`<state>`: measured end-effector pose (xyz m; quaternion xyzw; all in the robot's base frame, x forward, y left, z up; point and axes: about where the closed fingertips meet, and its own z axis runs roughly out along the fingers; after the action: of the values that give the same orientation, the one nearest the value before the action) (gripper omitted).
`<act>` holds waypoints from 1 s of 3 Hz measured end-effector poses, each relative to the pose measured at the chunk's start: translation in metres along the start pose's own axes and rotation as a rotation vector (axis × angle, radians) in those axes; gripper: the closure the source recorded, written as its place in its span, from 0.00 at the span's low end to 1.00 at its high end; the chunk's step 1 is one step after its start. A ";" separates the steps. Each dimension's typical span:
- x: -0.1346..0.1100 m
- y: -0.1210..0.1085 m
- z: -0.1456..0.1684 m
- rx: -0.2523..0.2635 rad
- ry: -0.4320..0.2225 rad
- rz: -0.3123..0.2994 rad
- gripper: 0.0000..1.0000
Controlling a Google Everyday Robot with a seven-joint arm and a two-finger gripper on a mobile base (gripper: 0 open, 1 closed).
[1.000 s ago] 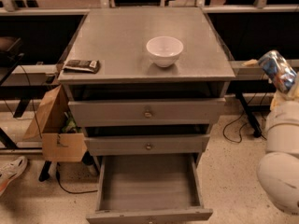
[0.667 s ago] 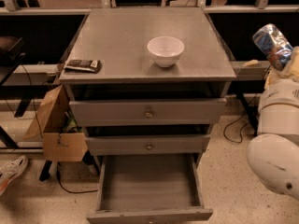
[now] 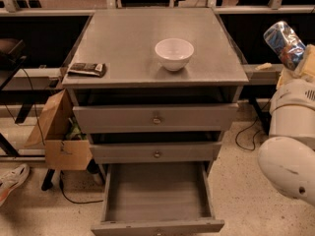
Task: Pick redbull can from bottom drawer and place on counter
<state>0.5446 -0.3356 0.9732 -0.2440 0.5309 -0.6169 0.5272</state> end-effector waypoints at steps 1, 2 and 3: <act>-0.026 -0.001 0.031 0.028 -0.074 0.002 1.00; -0.065 0.000 0.077 0.056 -0.164 -0.007 1.00; -0.103 0.004 0.114 0.062 -0.249 -0.007 1.00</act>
Offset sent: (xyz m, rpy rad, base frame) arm 0.1606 0.0549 0.0772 -0.1524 -0.1162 0.2370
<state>0.6774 -0.2868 1.0321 -0.3043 0.4413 -0.5997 0.5941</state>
